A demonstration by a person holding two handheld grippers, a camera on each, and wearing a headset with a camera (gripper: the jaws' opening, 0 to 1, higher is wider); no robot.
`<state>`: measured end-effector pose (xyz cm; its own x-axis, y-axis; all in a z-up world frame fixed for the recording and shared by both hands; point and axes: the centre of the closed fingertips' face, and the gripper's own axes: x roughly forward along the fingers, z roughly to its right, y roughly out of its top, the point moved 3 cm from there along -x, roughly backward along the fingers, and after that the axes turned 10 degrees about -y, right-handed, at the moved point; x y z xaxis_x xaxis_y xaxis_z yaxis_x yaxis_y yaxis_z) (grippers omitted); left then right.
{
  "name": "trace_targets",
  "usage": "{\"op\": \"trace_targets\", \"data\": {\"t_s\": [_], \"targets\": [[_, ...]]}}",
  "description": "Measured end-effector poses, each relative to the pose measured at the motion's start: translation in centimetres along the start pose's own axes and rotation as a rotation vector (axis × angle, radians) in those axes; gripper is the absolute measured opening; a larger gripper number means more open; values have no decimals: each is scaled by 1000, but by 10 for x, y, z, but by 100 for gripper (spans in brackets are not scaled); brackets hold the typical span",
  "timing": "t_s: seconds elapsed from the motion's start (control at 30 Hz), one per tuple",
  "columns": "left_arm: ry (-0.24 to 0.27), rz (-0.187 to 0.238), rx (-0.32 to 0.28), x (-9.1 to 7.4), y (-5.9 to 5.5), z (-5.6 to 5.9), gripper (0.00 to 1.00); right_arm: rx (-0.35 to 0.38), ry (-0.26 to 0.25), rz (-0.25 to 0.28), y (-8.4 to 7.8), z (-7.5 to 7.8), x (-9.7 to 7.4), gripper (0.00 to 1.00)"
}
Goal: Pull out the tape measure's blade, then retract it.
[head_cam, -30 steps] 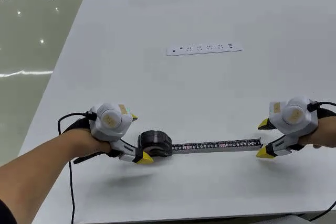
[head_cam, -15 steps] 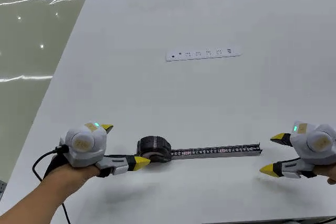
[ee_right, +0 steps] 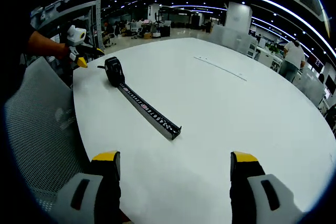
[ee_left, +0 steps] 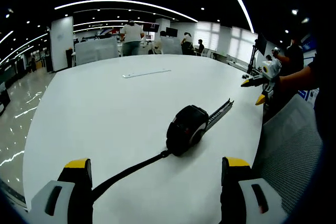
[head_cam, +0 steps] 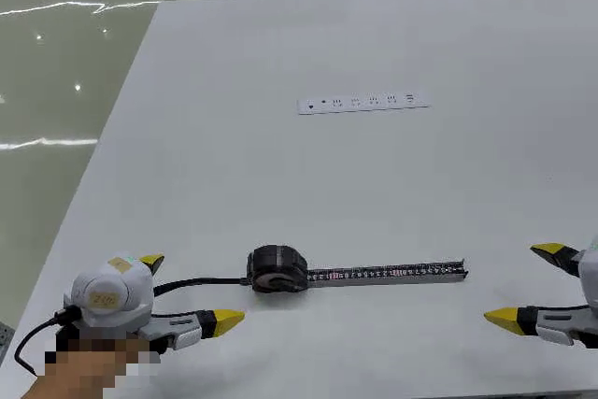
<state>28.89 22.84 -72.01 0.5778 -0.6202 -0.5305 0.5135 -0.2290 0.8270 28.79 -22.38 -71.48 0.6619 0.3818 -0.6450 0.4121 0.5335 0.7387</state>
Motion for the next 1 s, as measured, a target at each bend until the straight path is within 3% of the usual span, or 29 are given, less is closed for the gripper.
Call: {"op": "trace_targets", "data": {"t_s": [0.17,0.27,0.43,0.57,0.73,0.9,1.0], "targets": [[15,71,7,-14,5,0,100,26,-30,24,-4,3,-17,89],[26,61,24,-20,7,1,100,37,-44,26,-12,5,-27,100],[23,58,25,-21,9,5,100,42,-60,14,-24,14,-37,100],[32,43,14,-21,4,5,100,56,-61,12,-24,20,-43,100],[56,42,-6,-32,-1,14,100,61,-60,16,-22,22,-48,100],[92,56,-23,-45,-4,18,100,59,-20,20,-19,20,-50,100],[104,62,-42,-50,-5,23,100,51,-13,18,-21,27,-50,100]]}}
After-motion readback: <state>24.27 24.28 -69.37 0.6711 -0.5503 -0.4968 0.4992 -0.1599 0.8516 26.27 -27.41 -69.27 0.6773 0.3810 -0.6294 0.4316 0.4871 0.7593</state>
